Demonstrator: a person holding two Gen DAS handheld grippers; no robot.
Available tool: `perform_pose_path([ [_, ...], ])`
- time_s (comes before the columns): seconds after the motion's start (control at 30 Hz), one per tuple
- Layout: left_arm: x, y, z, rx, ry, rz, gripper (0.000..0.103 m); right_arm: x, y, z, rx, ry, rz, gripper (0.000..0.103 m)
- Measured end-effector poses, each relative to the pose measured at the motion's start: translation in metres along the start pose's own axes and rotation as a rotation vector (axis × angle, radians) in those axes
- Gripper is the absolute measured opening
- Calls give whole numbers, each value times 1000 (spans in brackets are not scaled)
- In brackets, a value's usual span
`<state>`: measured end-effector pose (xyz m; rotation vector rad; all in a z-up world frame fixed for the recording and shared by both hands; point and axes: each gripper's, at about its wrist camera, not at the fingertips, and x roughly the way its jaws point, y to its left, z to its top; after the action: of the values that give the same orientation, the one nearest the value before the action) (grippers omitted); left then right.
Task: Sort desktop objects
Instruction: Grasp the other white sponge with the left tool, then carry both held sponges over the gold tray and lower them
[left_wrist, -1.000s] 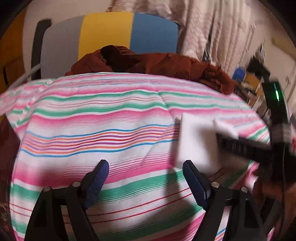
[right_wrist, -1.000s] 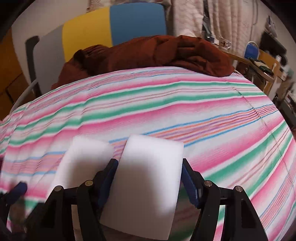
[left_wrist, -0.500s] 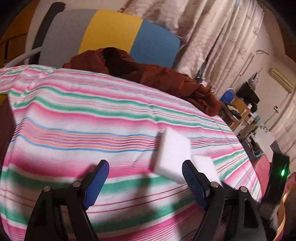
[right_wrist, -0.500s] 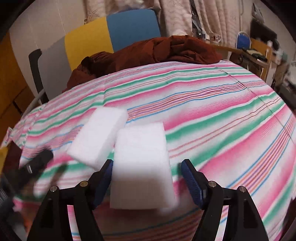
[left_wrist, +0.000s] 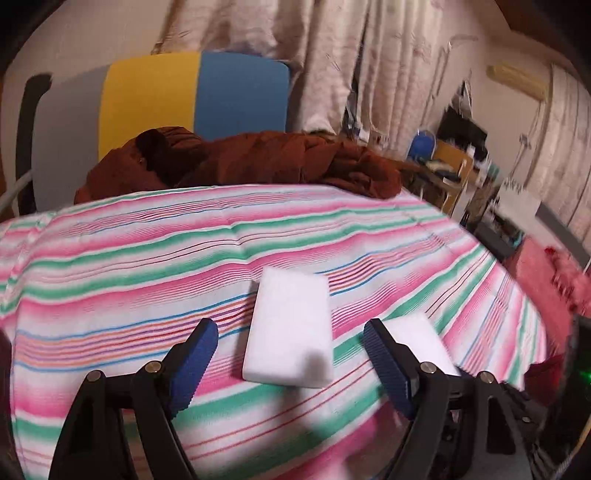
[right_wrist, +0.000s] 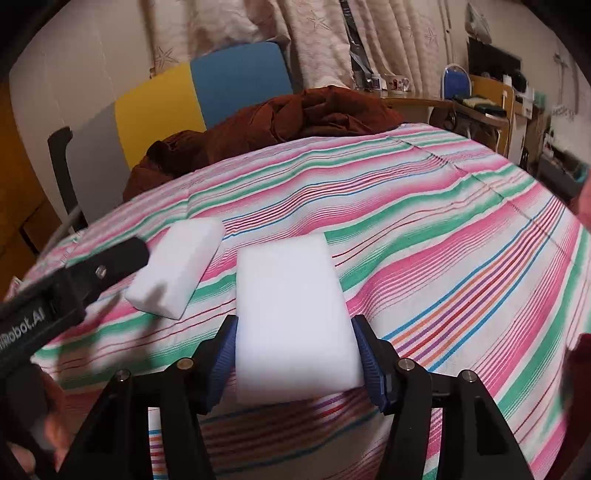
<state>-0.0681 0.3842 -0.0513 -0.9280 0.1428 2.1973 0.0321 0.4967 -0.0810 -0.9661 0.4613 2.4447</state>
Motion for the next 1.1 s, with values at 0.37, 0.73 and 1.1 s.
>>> perform_pose_path([
  [0.37,41,5,-7,-6,149,37,83,4,4,-3,-29,-12,-31,65],
  [0.73,16,40,-18,-167,71,-32,60,4,6,-4,-35,-15,-34,67],
  [1.1,-42,72,-53,-297,-69,44,60,0,1,-6,-5,-42,7,64],
])
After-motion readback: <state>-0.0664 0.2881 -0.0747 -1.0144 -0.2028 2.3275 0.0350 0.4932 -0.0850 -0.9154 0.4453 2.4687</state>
